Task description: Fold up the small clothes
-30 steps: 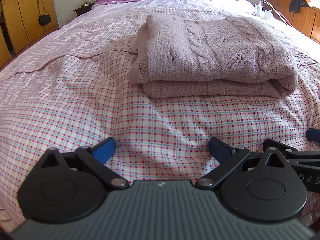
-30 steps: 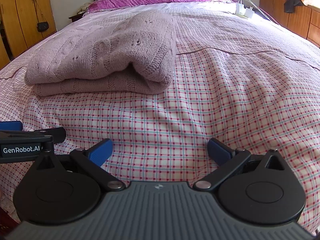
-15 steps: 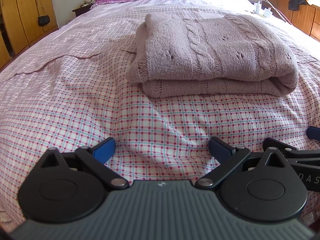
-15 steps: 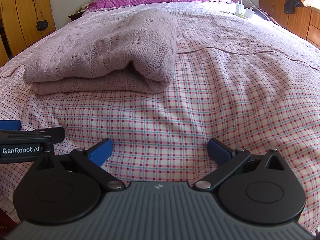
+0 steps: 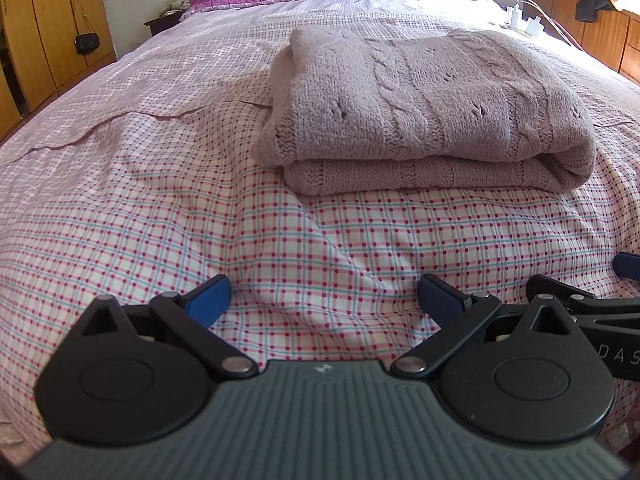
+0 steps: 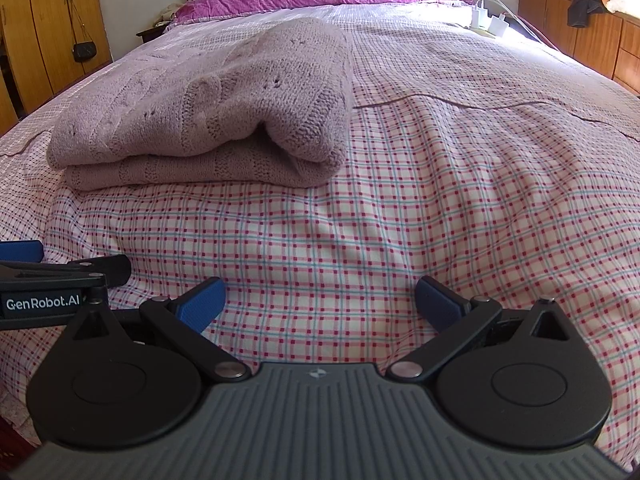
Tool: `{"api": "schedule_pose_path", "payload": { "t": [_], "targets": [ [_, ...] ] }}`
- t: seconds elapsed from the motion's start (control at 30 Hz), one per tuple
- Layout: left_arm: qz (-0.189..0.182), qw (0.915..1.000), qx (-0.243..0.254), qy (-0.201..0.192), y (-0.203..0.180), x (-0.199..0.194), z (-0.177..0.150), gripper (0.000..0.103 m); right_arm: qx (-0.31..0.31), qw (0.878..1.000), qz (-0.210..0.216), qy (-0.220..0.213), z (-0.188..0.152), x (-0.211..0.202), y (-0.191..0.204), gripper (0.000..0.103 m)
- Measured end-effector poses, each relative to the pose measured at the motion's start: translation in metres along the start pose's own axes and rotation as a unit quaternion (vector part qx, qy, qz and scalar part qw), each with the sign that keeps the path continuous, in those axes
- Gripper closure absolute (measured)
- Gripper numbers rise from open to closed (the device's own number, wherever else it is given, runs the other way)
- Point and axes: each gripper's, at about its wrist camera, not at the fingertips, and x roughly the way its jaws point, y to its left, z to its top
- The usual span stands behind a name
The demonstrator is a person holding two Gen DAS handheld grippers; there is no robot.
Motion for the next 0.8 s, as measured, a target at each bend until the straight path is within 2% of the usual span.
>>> {"api": "schedule_pose_path", "payload": {
  "t": [0.8],
  "targets": [
    [0.000, 1.0000, 0.001, -0.001, 0.0004, -0.0002, -0.0005, 0.001, -0.001, 1.000, 0.000, -0.002, 0.0003, 0.0000, -0.0023, 0.000]
  ]
}}
